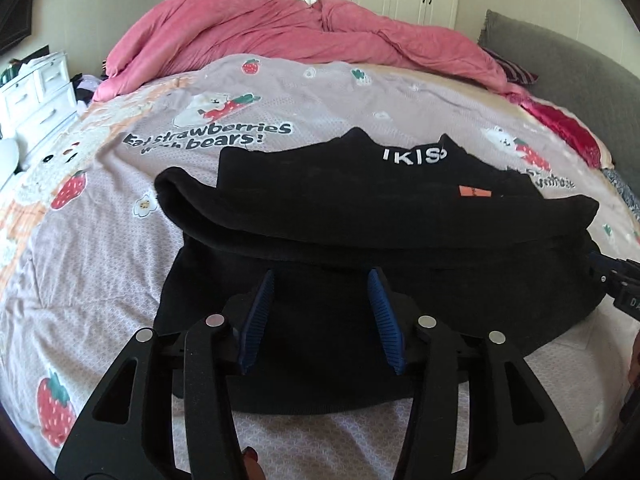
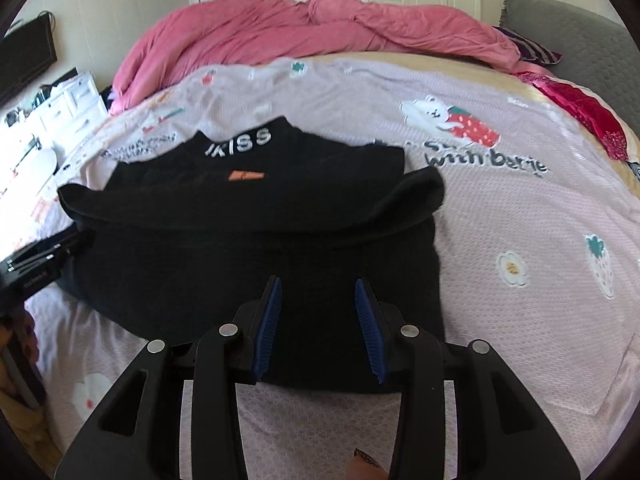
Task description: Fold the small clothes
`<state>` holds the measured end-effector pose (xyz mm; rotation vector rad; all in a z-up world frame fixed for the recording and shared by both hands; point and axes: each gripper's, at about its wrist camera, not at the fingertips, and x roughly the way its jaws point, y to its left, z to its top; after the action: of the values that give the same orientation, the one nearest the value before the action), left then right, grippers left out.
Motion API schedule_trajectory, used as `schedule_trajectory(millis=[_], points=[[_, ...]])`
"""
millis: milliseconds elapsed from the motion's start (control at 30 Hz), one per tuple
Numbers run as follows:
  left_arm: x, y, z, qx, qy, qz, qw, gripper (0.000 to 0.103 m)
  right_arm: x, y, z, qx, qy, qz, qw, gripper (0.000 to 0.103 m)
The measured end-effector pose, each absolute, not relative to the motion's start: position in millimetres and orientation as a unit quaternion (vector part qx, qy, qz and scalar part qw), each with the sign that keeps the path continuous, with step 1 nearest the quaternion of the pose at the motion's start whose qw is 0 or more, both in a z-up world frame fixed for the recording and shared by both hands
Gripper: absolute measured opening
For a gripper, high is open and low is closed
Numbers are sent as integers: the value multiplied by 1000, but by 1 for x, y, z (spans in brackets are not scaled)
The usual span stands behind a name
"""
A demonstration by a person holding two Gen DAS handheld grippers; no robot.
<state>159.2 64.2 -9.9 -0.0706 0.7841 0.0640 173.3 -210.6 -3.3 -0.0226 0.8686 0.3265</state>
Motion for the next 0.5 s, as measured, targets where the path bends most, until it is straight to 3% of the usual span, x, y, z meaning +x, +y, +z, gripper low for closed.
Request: schedule_trajectory(millis=[500], points=[[212, 76, -14, -68, 402, 61, 911, 53, 238, -192, -11, -30, 421, 152, 894, 37]])
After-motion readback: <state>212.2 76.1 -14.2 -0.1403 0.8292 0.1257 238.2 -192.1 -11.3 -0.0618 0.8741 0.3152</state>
